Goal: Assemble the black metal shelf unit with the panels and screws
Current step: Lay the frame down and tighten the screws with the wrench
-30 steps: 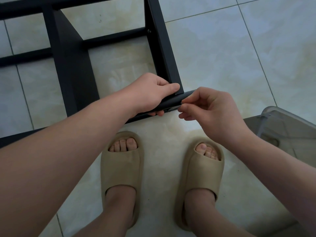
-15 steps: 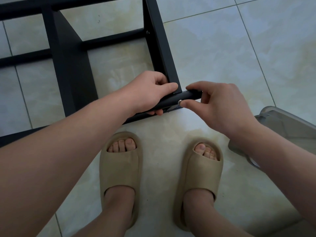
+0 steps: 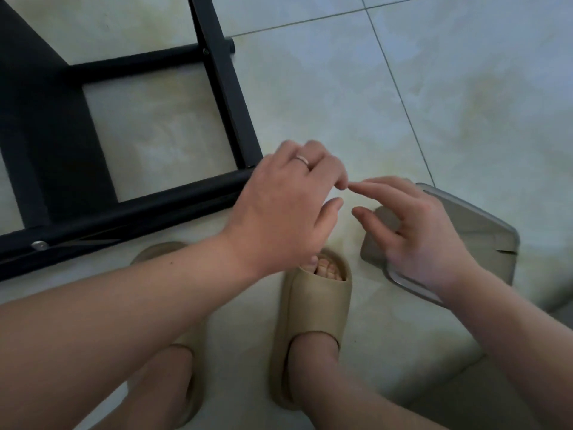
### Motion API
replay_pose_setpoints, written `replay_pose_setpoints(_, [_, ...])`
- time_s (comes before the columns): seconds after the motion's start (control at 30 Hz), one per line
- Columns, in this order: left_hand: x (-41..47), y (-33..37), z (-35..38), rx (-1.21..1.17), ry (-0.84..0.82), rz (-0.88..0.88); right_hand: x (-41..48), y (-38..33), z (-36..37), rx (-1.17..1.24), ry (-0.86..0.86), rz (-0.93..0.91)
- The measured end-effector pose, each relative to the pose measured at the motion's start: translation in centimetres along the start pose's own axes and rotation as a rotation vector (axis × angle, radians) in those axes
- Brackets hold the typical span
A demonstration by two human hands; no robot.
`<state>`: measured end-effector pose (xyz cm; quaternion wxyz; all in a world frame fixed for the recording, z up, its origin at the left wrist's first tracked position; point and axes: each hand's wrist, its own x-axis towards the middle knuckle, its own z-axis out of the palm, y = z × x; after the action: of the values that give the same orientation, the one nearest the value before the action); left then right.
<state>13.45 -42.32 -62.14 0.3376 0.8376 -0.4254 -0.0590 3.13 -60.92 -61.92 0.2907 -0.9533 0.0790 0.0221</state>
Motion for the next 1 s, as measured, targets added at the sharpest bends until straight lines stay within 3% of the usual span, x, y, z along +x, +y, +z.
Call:
replay_pose_setpoints(0.17, [-0.2, 3.1, 4.4, 0.163, -0.385, 0.312, -5.1, 5.2, -3.3, -0.147, 0.059, 0.161])
replay_pose_setpoints(0.27, [0.1, 4.7, 6.7, 0.199, -0.459, 0.462, -7.1, 8.0, -4.4, -0.190, 0.028, 0.401])
replay_pose_setpoints(0.47, [1.6, 5.1, 9.9, 0.360, -0.700, 0.475, -6.9, 13.1, -3.2, -0.340, -0.302, 0.713])
replay_pose_setpoints(0.57, [2.0, 4.8, 10.4, 0.407, -0.641, 0.510, -6.2, 15.1, -1.9, -0.397, -0.409, 0.826])
replay_pose_setpoints(0.7, [2.2, 4.6, 10.5, 0.408, -0.508, 0.546, -6.4, 16.7, -0.2, -0.524, -0.528, 0.797])
replay_pose_setpoints(1.0, [2.3, 5.0, 10.6, 0.401, -0.515, 0.534, -6.9, 17.5, 0.9, -0.763, -0.574, 0.533])
